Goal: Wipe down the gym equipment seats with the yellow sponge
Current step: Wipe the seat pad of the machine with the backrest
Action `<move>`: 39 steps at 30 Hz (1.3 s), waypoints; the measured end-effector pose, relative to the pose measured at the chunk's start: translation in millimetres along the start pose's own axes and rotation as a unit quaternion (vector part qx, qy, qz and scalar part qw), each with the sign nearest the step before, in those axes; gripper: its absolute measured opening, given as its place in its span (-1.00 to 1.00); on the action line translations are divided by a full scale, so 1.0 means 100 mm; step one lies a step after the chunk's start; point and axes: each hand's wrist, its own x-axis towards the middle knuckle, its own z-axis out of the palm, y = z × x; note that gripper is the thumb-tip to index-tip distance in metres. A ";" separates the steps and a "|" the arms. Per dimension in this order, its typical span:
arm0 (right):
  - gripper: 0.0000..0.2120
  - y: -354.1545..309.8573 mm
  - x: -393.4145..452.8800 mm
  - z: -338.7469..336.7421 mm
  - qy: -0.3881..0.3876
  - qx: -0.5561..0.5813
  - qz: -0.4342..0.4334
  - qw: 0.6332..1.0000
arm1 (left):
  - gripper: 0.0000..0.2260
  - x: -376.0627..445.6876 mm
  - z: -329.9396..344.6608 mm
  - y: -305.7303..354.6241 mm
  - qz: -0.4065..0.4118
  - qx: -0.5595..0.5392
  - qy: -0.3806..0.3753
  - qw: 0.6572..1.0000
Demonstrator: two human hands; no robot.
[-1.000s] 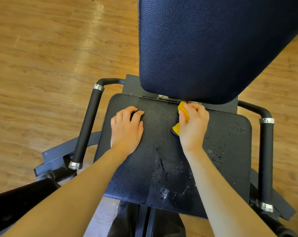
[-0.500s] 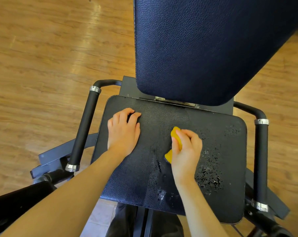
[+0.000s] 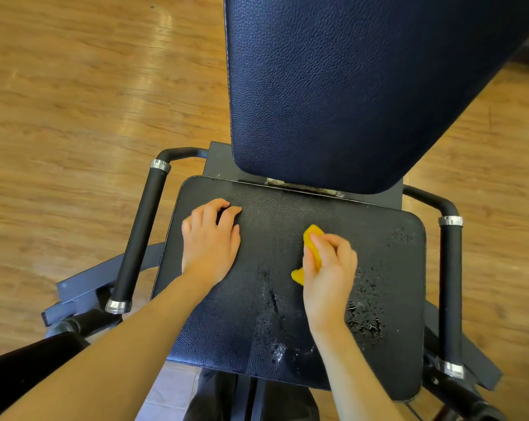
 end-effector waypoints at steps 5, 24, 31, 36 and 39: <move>-0.68 0.04 0.16 -0.02 0.004 -0.044 -0.019 0.999 | -0.73 0.01 -0.02 0.00 0.001 -0.005 -0.006 1.000; -0.68 0.10 -0.20 -0.12 0.003 0.004 0.027 1.000 | -0.72 -0.01 -0.03 0.00 0.000 -0.005 -0.010 1.000; -0.75 0.14 0.73 -0.14 0.055 -0.059 0.033 0.996 | -0.72 0.00 -0.02 0.00 0.003 0.001 -0.013 1.000; -0.76 0.20 0.83 -0.19 0.008 -0.108 0.008 0.994 | -0.72 0.00 -0.02 0.00 0.002 0.004 -0.017 1.000; -0.71 0.18 0.52 -0.24 0.002 -0.057 0.026 0.998 | -0.72 0.00 -0.03 0.01 0.002 0.006 -0.017 1.000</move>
